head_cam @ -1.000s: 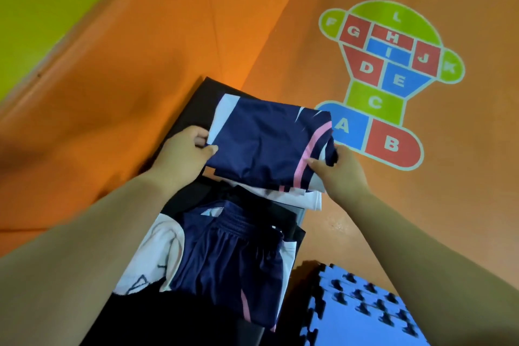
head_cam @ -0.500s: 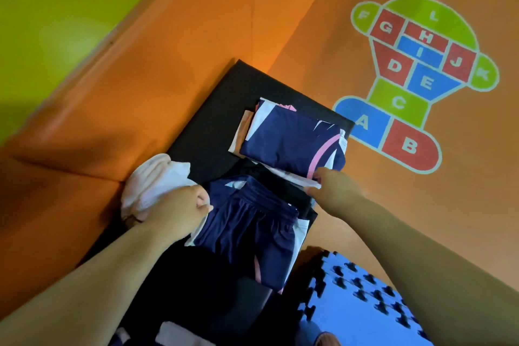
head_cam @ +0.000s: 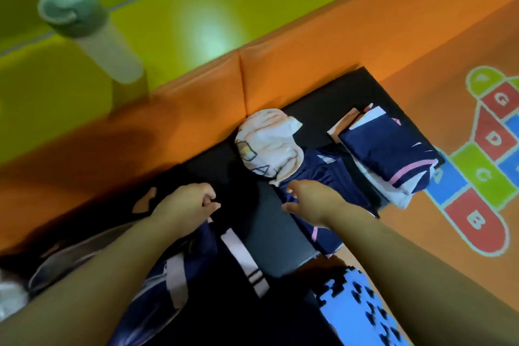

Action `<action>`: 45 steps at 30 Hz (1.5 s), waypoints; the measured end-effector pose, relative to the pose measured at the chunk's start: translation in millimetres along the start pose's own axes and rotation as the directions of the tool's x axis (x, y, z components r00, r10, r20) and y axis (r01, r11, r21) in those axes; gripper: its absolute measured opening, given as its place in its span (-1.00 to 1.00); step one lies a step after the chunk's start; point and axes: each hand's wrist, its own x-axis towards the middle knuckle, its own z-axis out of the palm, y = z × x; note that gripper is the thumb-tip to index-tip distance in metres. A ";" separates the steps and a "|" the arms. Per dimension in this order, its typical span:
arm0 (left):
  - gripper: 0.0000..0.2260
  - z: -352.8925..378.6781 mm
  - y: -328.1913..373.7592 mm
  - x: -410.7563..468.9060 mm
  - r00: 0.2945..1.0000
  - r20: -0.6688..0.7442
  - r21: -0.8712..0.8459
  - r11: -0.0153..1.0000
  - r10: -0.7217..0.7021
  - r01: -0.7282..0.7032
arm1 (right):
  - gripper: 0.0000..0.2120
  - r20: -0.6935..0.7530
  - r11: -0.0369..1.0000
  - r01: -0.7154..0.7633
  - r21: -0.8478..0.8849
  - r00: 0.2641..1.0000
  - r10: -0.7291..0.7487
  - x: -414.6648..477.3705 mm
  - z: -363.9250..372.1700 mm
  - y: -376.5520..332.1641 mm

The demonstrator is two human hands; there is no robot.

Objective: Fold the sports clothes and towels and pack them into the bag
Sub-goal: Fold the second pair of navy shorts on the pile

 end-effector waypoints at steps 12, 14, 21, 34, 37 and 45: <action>-0.83 58.8 -214.4 -166.7 0.958 -0.038 -0.237 0.934 -0.283 0.267 | -0.65 0.207 0.898 0.284 -0.337 0.952 -0.224 -16.3 79.0 -201.3; -0.84 72.3 -244.0 -190.8 0.940 -0.045 -0.305 0.900 -0.339 0.310 | -0.70 0.254 0.860 0.338 -0.383 0.933 -0.254 -15.7 93.8 -231.3; -0.86 111.4 -321.4 -255.5 0.842 -0.014 -0.515 0.725 -0.540 0.457 | -0.60 0.399 0.689 0.544 -0.480 0.834 -0.380 -9.7 136.2 -333.7; -0.73 184.0 -452.8 -265.3 0.642 -0.015 -0.772 0.417 -0.767 0.480 | -0.59 0.467 0.488 0.704 -0.515 0.708 -0.529 43.3 209.5 -486.6; -0.52 208.8 -480.2 -248.6 0.527 -0.102 -0.804 0.382 -0.844 0.455 | -0.65 0.440 0.399 0.760 -0.512 0.632 -0.638 60.2 237.4 -502.6; -0.15 239.7 -531.5 -200.1 0.542 -0.135 -0.679 0.475 -0.830 0.560 | -0.33 0.529 0.090 0.847 -0.524 0.406 -0.745 111.9 322.2 -533.5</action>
